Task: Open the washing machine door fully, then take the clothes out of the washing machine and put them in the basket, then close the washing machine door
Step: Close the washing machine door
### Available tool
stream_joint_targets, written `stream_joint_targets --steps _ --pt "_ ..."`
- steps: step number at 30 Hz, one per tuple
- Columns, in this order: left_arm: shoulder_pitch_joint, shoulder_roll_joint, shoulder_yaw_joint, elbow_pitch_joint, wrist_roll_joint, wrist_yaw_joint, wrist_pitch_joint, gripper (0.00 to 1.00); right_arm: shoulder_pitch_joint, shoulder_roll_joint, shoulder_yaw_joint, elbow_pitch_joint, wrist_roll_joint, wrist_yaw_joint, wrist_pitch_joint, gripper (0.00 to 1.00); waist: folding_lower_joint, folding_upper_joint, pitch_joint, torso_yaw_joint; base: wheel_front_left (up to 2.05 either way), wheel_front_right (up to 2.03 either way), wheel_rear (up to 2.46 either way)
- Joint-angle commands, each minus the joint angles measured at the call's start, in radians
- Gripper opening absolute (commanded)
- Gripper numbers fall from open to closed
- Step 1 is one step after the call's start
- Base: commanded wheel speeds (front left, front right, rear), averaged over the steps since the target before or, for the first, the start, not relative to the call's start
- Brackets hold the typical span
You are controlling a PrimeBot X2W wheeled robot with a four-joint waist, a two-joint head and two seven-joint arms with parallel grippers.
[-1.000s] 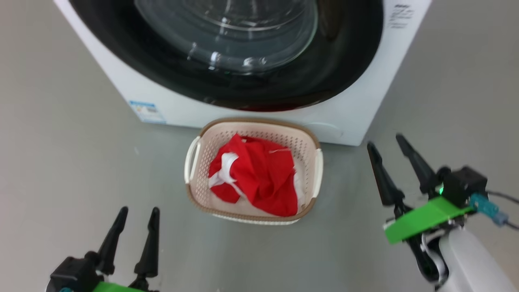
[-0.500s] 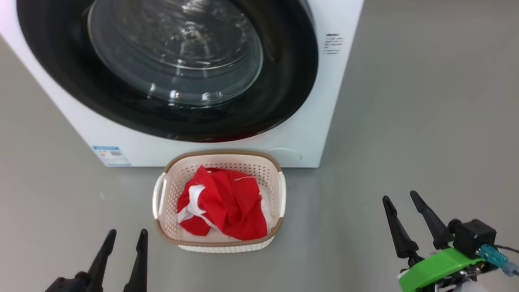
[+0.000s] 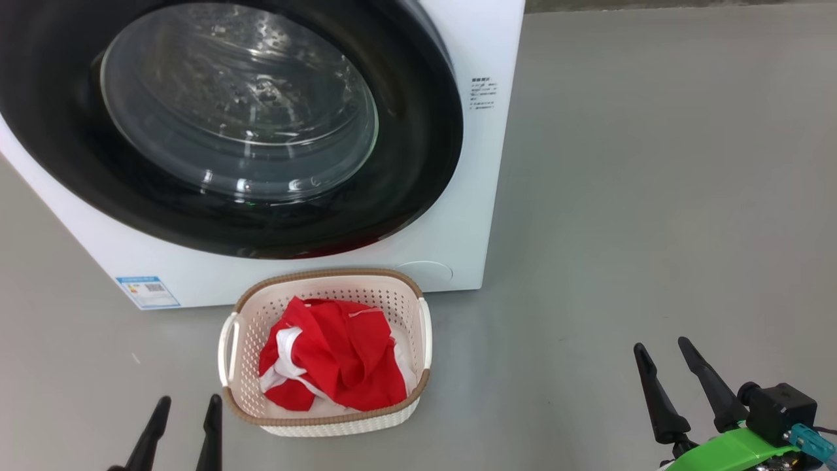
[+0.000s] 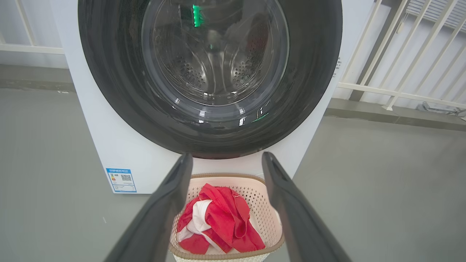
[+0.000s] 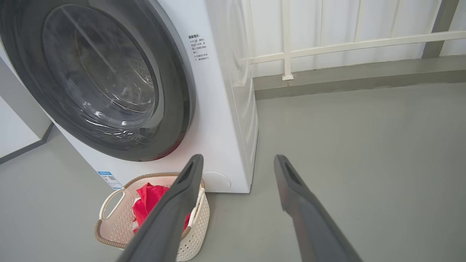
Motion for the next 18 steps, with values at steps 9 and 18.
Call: stream_joint_targets --steps 9,18 --pt "0.011 0.01 0.036 -0.023 0.027 -0.005 -0.008 1.0 0.033 -0.005 -0.017 -0.038 -0.008 -0.001 -0.006 1.0 0.0 0.0 -0.021 -0.002 0.0 0.0 0.0" --pt "0.023 0.003 0.045 -0.028 0.036 -0.005 -0.008 1.0 0.05 0.001 -0.02 -0.039 -0.008 -0.001 -0.006 1.0 0.0 0.0 -0.036 -0.005 0.0 0.0 0.0"
